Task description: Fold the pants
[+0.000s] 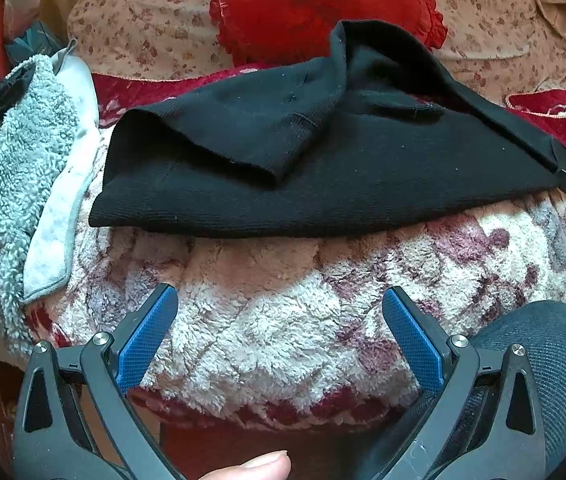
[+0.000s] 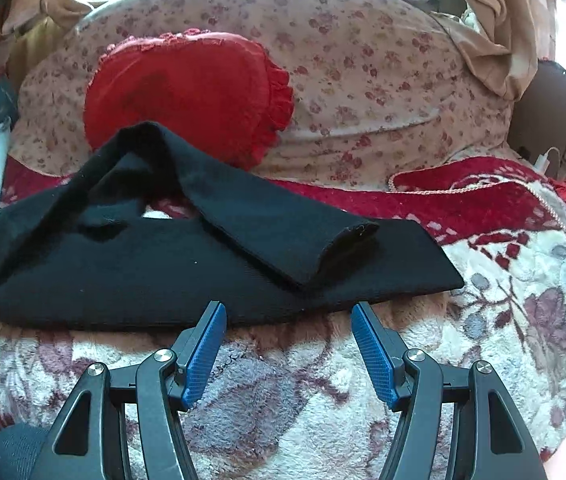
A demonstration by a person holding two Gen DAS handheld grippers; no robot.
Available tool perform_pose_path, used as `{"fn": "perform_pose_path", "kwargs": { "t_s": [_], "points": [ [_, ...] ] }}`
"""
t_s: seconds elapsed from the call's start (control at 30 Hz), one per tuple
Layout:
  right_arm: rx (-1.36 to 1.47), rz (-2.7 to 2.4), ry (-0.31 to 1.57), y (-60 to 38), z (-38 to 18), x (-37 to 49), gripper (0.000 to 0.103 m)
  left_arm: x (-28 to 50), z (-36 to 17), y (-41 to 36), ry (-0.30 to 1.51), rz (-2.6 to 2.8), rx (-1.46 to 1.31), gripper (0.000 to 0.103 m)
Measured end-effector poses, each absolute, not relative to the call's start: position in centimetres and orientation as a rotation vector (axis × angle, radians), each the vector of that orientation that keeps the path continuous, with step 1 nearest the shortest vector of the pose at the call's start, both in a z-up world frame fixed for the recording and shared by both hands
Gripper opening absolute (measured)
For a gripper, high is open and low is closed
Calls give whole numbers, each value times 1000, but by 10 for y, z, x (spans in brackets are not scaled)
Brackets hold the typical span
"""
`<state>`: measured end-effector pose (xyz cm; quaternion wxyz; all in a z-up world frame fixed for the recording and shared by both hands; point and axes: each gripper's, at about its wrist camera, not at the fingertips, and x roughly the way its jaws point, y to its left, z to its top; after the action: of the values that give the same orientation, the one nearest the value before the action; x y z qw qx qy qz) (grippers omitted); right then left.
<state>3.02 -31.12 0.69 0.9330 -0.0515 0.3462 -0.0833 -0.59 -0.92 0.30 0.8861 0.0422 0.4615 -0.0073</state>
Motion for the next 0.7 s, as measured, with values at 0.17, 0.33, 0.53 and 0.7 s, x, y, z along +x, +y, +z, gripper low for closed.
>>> {"fn": "perform_pose_path", "kwargs": {
  "t_s": [0.17,0.33,0.53,0.7],
  "points": [
    [-92,-175,720,-314,5,31,63,-8,6,-8,953,-13,86,102],
    [-78,-189,735,-317,2,33,63,-8,7,-6,941,-7,88,102],
    [-83,-187,736,-318,0,33,63,-7,3,-9,952,-12,90,102],
    [-79,-184,738,-317,-1,35,63,-5,0,-10,957,-16,88,102]
  ]
}}
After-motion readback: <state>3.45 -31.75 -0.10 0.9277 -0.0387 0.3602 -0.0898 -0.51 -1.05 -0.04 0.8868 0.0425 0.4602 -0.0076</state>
